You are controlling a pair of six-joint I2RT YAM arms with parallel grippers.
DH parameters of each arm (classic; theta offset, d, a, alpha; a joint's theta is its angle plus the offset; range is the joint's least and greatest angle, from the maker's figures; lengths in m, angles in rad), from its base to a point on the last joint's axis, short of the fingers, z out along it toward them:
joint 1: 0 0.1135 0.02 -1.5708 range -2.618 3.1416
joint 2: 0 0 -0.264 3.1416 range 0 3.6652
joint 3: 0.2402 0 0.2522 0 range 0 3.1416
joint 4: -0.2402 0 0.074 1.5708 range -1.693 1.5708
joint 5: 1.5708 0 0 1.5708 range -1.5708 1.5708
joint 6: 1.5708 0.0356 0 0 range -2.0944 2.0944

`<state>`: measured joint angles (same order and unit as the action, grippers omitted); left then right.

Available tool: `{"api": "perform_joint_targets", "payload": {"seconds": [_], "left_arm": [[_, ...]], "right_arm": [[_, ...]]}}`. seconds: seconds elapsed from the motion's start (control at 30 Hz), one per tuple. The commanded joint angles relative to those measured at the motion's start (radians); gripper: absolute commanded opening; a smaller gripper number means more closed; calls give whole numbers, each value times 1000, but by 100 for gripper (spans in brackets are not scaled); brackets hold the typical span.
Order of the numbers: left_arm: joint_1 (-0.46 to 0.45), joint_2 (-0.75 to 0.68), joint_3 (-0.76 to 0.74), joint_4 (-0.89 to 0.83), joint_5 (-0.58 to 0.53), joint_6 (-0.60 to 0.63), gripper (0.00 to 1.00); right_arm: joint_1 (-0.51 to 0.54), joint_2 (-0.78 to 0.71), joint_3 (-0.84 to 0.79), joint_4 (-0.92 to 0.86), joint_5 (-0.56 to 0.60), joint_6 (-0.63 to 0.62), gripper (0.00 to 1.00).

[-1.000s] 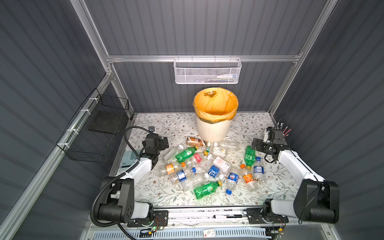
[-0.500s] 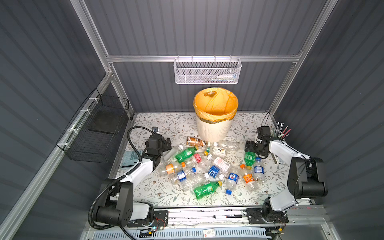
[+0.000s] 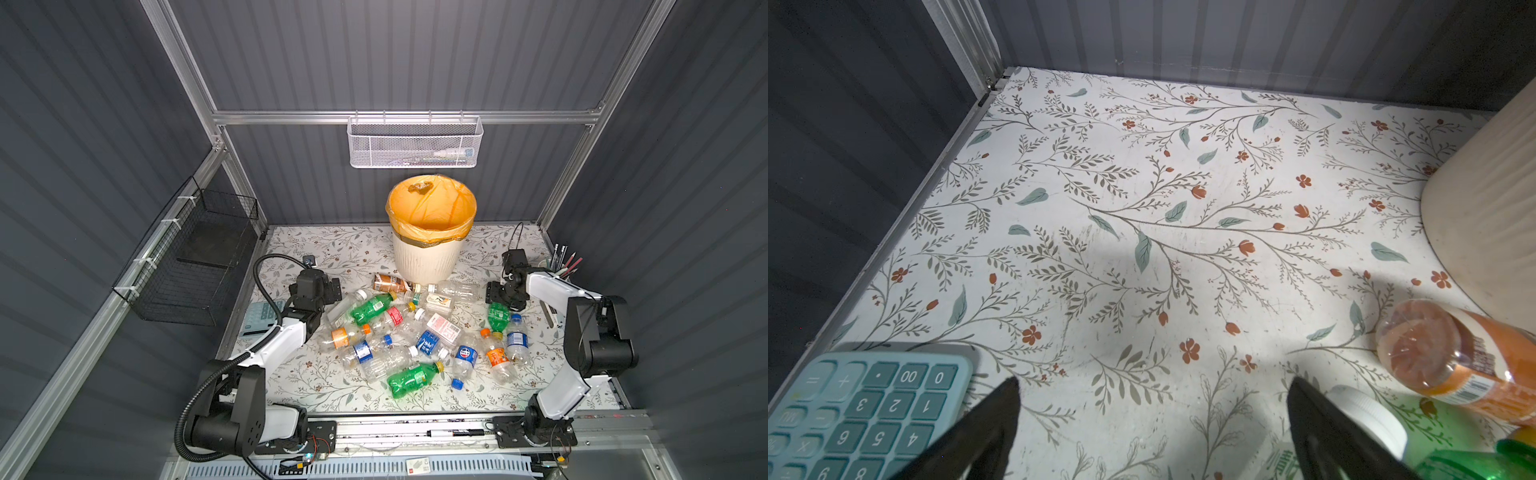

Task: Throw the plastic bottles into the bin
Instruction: 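Lower the right gripper onto the green soda bottle and close it, then lift the green bottle over the bin and open the right gripper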

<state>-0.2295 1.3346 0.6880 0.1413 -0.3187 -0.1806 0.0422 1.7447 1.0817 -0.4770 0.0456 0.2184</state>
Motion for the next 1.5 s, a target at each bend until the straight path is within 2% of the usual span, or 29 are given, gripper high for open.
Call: {"api": "perform_joint_targets", "payload": {"seconds": [0.0,0.2,0.33,0.5,0.67,0.8,0.9,1.0,1.1,1.2,1.27,1.3,1.33,1.4,1.47], "left_arm": [[-1,-14,-3,-26,-16,-15,100],[-1,-17,1,-40,-28,-20,100],[-1,-22,1,-44,-32,-35,100],[-1,-26,-5,-44,-48,-52,100],[-1,-28,-7,-40,-45,-59,100],[-1,-26,-7,-38,-29,-66,100],[-1,-31,-7,-37,-3,-73,100],[-1,-43,-13,-37,14,-78,100],[-2,-56,-18,-41,20,-84,100],[-4,-68,-26,-43,23,-87,100],[-5,-72,-30,-50,21,-86,100],[-5,-73,-26,-60,19,-85,100],[-5,-75,-25,-71,16,-81,100],[-7,-83,-25,-87,11,-78,100],[-9,-98,-34,-87,8,-76,100]], "right_arm": [[4,20,31,-20,14,-6,70],[4,16,56,-3,-9,-3,57],[2,-62,59,24,-15,7,51],[-16,-281,73,61,-1,25,45],[-49,-570,120,179,77,51,44],[-60,-676,209,305,102,96,45],[-55,-635,301,405,19,181,44],[-3,-480,442,436,-81,242,44],[114,-294,628,370,-134,201,47],[206,-95,815,260,-241,175,49],[244,22,970,134,-281,115,60],[257,80,1065,31,-260,76,76],[264,117,1141,-47,-225,48,98],[262,105,1158,-96,-137,37,99],[262,9,1024,-11,-63,27,99]]}}
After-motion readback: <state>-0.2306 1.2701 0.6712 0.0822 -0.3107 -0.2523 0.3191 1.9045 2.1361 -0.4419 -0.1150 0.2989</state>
